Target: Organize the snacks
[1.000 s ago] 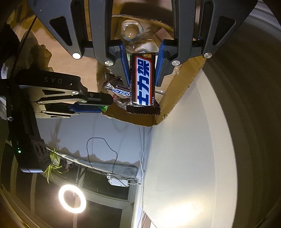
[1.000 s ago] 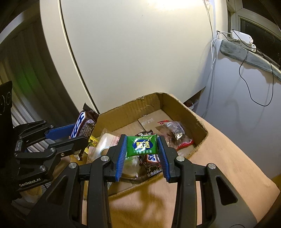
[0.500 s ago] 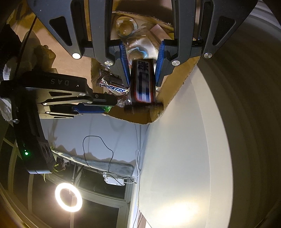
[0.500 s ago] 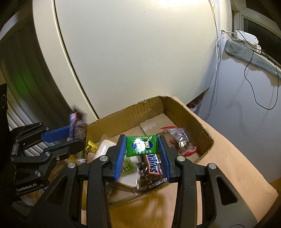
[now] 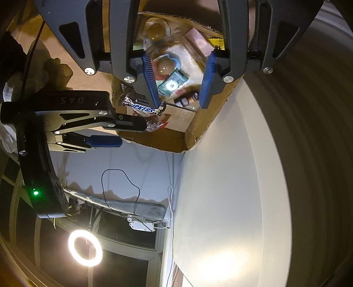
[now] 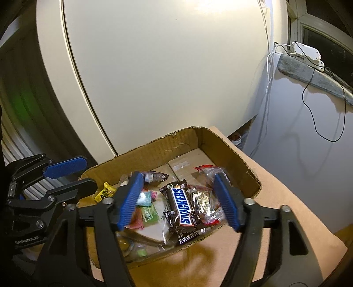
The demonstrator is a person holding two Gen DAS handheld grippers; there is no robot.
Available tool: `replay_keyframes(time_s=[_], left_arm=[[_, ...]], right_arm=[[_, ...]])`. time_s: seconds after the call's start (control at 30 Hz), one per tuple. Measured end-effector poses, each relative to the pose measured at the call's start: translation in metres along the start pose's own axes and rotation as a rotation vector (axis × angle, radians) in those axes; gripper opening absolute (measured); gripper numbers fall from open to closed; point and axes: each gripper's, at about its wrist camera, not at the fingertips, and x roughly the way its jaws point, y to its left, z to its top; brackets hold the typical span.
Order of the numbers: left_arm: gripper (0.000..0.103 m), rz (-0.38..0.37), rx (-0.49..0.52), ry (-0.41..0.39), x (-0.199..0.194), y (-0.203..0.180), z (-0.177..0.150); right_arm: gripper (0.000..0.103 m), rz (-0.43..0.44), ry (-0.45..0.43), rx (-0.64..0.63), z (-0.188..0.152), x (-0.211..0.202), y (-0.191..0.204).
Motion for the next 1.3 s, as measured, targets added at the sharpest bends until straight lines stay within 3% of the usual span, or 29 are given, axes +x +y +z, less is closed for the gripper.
replay_keyframes(time_s=[0.37,0.43,0.5,0.73,1.3], left_arm=[[0.054,0.015,-0.002,-0.007,-0.006,-0.002,0.001],[0.057,0.018,-0.005,-0.006,-0.007,-0.003,0.0],[0.058,0.021,-0.007,-0.004,-0.009,-0.004,0.0],[0.064,0.031,-0.01,0.0,-0.015,-0.008,-0.003],[0.066,0.066,-0.018,-0.023,-0.033,-0.017,-0.011]], right_arm=[[0.074,-0.019,-0.014,0.016,-0.003,-0.013,-0.002],[0.076,-0.02,-0.015,0.016,-0.004,-0.016,-0.002],[0.086,-0.021,-0.019,0.015,-0.005,-0.019,-0.001],[0.086,-0.023,-0.039,0.007,-0.009,-0.033,0.004],[0.087,-0.044,-0.063,0.021,-0.033,-0.064,0.006]])
